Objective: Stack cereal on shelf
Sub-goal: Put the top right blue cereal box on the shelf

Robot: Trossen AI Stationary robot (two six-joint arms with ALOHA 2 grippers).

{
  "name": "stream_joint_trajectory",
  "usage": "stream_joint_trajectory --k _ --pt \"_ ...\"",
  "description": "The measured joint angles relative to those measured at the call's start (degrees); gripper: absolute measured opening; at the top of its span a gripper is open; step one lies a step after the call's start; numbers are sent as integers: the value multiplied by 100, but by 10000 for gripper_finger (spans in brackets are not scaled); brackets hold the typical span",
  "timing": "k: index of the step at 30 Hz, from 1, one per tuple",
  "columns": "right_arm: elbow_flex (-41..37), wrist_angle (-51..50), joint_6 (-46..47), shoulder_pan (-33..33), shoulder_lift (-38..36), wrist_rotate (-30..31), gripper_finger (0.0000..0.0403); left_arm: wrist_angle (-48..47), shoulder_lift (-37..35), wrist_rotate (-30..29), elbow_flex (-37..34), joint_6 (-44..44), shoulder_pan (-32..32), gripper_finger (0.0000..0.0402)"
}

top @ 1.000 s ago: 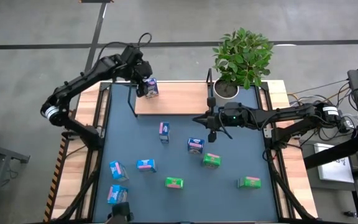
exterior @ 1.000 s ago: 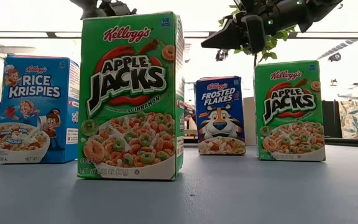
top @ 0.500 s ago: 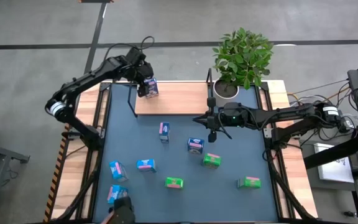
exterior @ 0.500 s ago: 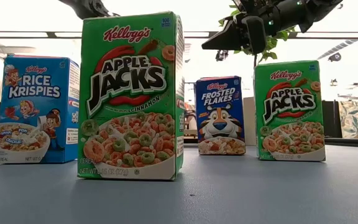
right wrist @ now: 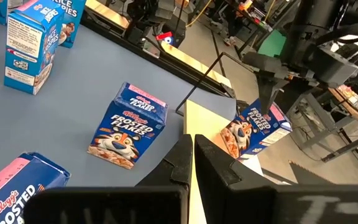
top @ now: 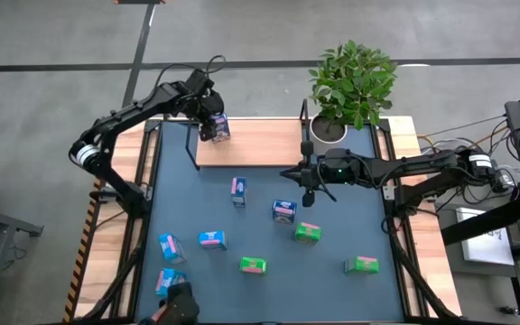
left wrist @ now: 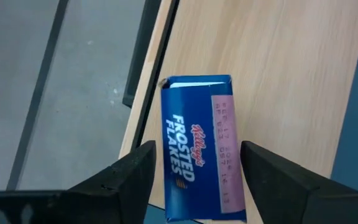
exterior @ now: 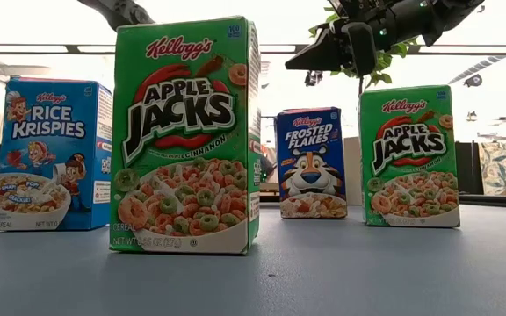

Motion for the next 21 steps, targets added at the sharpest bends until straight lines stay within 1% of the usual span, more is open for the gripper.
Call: stream_joint_trajectory --k 10,17,21 --pt "0 -1 -26 0 0 2 9 4 75 -4 0 306 0 156" --pt "0 0 -18 0 0 2 9 88 71 -52 0 1469 76 144" --pt "0 -1 3 0 0 2 9 137 71 -60 48 1778 266 143"
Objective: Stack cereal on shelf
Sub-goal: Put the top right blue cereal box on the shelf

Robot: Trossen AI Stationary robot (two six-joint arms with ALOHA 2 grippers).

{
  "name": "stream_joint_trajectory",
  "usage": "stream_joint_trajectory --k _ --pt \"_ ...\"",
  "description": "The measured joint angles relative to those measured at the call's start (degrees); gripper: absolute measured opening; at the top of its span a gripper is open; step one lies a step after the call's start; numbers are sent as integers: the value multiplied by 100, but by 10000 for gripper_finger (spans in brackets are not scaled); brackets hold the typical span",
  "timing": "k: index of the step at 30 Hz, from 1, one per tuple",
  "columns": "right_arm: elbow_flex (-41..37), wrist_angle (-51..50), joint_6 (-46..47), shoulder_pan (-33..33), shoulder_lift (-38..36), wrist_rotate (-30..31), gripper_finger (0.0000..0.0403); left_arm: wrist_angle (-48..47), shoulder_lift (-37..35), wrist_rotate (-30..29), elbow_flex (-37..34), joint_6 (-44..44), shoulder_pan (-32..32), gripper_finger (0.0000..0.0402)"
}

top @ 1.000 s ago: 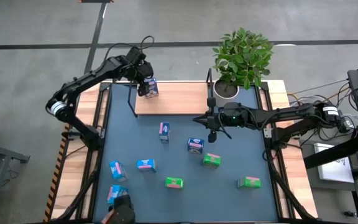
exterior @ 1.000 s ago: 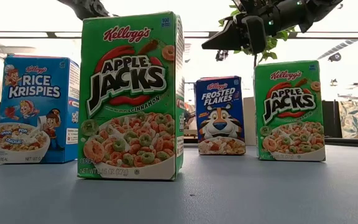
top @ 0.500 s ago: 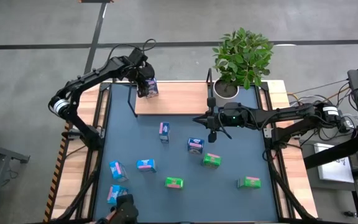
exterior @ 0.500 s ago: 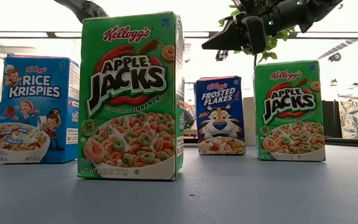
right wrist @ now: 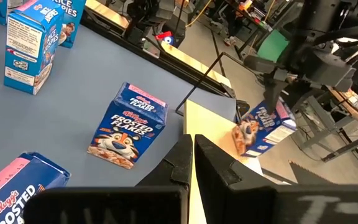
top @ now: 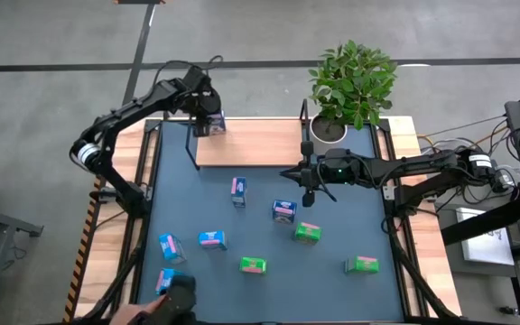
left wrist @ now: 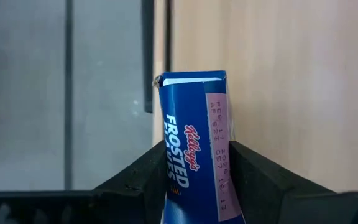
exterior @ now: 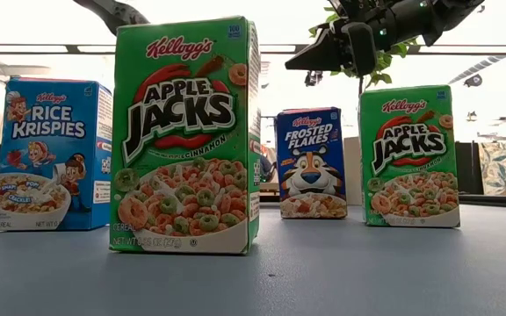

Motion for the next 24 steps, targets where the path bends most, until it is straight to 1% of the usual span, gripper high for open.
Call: stream_joint_trajectory --k 7,13,24 --pt "0 1 4 0 0 0 9 38 -7 455 61 103 235 143" --pt "0 1 6 0 0 0 9 -47 -7 452 61 314 248 143" --pt "0 -1 9 0 0 0 9 1 -11 416 37 339 256 143"
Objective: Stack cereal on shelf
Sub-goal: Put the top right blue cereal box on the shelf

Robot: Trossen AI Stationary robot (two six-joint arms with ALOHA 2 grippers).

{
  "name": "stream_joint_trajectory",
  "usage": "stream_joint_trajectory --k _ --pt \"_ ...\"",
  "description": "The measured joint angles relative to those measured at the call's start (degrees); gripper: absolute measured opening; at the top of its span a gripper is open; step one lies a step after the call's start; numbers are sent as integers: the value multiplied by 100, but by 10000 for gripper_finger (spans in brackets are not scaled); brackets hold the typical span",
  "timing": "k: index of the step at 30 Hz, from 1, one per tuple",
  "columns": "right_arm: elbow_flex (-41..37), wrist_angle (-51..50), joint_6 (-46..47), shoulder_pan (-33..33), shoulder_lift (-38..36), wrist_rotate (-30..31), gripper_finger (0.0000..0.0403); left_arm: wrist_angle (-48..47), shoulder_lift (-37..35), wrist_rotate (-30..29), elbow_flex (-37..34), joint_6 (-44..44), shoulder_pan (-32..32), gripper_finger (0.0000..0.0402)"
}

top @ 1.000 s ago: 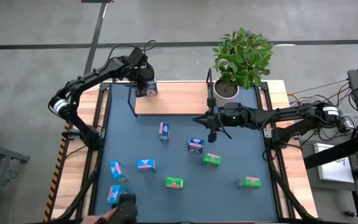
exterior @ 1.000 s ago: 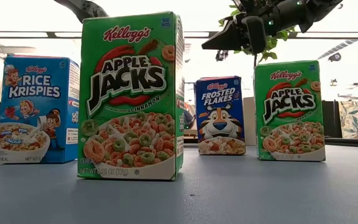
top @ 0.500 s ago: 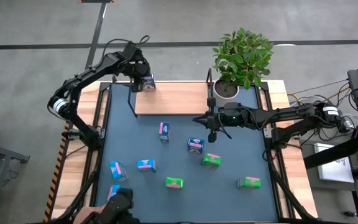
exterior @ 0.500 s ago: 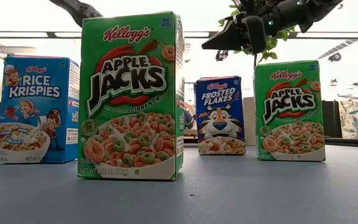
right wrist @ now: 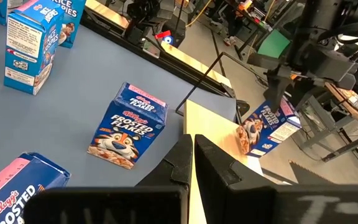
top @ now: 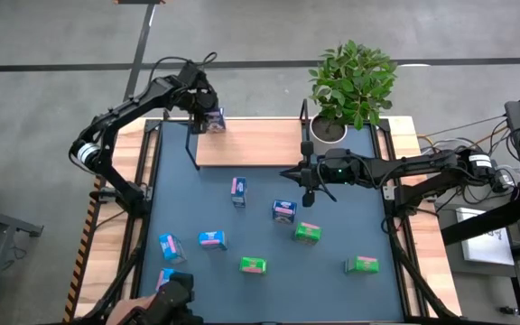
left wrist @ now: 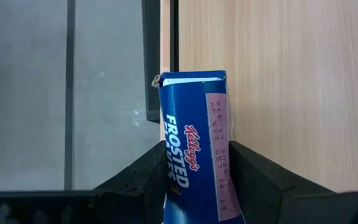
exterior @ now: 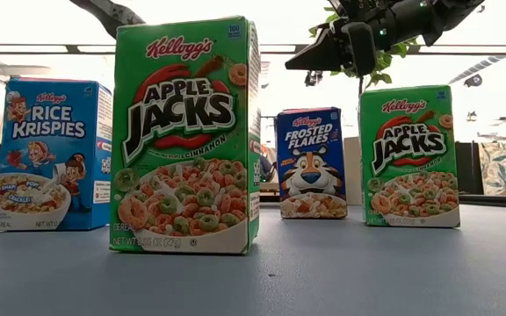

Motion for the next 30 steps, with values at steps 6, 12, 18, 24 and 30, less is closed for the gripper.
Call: stream_joint_trajectory --k 6,12,18,24,30 --pt "0 2 17 0 0 0 9 31 85 -79 -5 7 2 146" --pt "0 2 19 0 0 0 9 66 151 -162 -7 -31 2 164" --pt "0 2 19 0 0 0 9 66 151 -164 -7 -53 2 188" --pt "0 1 22 0 0 0 9 88 116 -166 -7 -77 0 198" --pt "0 2 22 0 0 1 9 107 14 -166 -7 -80 -1 198"
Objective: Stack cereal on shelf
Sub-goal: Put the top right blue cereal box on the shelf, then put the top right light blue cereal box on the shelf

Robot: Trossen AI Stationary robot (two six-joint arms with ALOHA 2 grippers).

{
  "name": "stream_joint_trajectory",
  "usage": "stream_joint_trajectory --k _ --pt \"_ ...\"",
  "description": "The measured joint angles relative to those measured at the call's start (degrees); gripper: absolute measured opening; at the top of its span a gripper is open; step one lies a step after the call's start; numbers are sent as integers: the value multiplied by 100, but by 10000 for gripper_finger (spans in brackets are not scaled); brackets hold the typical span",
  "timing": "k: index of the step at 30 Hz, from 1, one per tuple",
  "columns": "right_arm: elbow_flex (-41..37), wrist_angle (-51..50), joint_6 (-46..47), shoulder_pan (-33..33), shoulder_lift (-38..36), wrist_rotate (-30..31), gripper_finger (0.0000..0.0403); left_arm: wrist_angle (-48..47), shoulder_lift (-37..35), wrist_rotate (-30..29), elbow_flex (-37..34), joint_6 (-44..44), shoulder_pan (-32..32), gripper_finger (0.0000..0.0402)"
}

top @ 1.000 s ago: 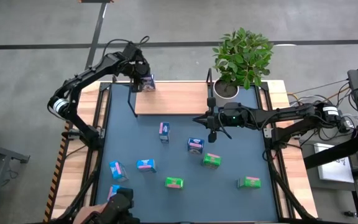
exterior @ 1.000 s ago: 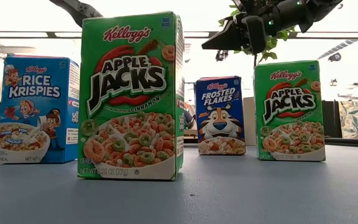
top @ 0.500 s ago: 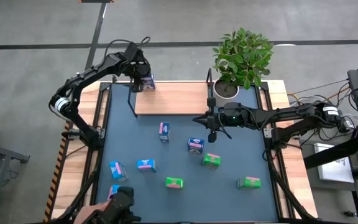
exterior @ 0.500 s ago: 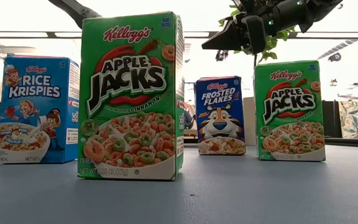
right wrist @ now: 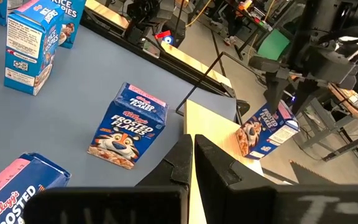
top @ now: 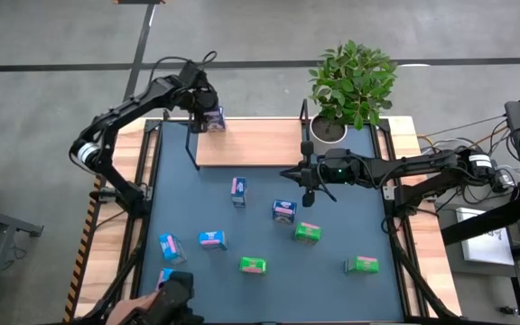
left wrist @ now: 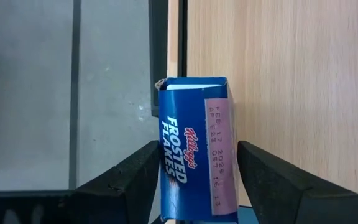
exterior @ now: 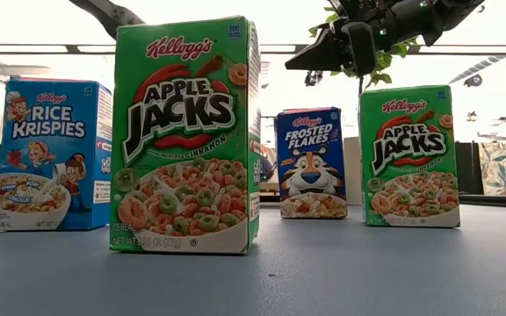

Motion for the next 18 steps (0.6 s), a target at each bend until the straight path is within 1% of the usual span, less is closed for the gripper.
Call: stream_joint_trajectory --k 7,11,15,18 --pt "0 0 0 0 0 -1 9 20 -150 0 0 -83 -20 198" --pt "0 0 -2 0 0 1 9 12 -261 0 -1 -367 -119 198" --pt "0 2 -7 0 0 0 9 -33 -525 -6 3 -1114 -390 198" --pt "0 7 -9 0 0 1 9 -634 -716 135 191 -2069 -767 198"
